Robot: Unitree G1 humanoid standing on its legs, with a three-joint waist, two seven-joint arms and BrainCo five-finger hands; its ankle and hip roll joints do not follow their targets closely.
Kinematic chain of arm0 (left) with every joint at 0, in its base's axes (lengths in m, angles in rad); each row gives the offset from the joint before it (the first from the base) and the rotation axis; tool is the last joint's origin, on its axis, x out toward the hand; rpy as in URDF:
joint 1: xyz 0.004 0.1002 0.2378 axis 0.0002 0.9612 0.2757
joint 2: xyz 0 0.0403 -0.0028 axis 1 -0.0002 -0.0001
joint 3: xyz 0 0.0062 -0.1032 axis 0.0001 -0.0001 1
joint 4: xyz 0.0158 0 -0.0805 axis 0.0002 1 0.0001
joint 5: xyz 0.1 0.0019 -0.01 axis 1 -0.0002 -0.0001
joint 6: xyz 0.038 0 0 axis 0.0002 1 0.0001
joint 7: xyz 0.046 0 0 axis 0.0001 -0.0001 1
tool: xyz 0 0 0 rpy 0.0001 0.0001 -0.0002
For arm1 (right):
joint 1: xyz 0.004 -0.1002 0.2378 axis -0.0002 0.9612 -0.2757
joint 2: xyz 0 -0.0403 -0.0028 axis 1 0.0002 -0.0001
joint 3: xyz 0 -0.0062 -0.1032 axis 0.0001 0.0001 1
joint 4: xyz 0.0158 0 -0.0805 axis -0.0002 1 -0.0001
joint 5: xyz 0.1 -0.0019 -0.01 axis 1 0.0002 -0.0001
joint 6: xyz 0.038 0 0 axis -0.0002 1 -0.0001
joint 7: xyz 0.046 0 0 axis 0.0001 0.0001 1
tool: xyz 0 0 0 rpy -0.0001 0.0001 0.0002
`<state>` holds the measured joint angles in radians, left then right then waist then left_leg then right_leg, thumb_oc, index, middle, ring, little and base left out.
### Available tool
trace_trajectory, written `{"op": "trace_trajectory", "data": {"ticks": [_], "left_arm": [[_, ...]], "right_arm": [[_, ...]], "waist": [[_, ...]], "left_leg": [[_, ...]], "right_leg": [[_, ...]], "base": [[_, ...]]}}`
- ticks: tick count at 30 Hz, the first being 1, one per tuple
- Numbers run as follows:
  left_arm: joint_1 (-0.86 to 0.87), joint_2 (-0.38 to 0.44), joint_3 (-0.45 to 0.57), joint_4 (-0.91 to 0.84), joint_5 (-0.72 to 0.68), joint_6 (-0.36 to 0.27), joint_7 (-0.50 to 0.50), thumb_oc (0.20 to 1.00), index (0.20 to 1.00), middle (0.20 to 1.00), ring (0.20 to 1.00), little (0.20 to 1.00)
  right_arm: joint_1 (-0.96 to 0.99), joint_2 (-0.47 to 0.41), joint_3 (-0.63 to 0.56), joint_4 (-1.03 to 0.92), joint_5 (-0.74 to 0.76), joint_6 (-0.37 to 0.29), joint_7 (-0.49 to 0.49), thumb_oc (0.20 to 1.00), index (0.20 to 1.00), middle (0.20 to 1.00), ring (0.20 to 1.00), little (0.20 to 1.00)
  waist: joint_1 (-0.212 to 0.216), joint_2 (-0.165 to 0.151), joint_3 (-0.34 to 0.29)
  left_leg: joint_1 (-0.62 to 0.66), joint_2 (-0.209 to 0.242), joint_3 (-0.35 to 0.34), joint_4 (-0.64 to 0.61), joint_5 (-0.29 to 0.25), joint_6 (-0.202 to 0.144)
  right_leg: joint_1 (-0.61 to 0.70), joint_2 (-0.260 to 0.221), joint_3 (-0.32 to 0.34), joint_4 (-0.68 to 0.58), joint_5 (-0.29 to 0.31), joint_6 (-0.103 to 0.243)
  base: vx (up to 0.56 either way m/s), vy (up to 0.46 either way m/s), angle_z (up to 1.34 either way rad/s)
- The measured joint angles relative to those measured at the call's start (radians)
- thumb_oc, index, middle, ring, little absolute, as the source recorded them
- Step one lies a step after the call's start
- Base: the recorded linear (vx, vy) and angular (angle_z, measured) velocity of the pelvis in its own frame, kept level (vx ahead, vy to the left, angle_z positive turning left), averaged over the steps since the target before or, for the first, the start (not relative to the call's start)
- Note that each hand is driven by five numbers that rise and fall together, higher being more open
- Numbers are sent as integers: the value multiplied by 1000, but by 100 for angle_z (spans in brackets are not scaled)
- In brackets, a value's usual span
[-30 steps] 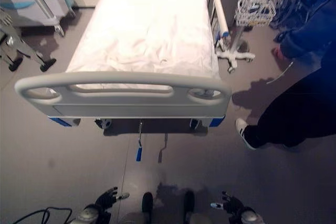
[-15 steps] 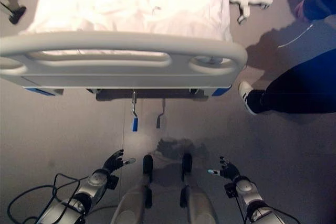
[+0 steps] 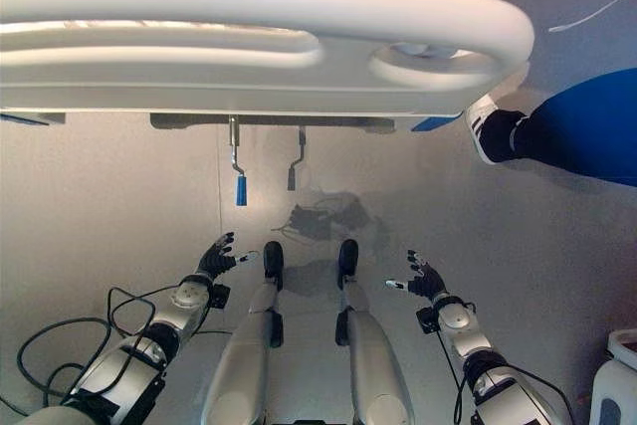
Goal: Raise the hospital bed
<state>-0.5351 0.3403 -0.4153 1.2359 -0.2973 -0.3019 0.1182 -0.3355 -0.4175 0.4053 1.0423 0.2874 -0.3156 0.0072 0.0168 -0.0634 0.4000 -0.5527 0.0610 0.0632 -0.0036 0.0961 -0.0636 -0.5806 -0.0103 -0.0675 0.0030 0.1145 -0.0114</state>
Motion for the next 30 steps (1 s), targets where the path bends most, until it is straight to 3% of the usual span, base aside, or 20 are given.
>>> {"op": "trace_trajectory", "data": {"ticks": [18, 30], "left_arm": [[-200, 98, -43, -35, -15, -38, 65, 1000, 1000, 1000, 1000, 1000], [-306, 135, -62, -31, -52, -39, 82, 1000, 1000, 1000, 1000, 1000]], "right_arm": [[-10, -89, -1, -218, 0, -57, -20, 1000, 1000, 1000, 1000, 1000], [-8, -111, 5, -251, 0, -66, -20, 1000, 1000, 1000, 1000, 1000]], "waist": [[-36, -20, 13], [-66, -34, 20]], "left_leg": [[-257, -12, -19, 107, 7, 9], [-316, -13, -34, 122, 7, 9]], "right_leg": [[-254, -17, -1, 113, 0, 0], [-303, -21, -16, 118, 0, 0]], "base": [[-5, -1, 1], [-1, 0, 1]]}}
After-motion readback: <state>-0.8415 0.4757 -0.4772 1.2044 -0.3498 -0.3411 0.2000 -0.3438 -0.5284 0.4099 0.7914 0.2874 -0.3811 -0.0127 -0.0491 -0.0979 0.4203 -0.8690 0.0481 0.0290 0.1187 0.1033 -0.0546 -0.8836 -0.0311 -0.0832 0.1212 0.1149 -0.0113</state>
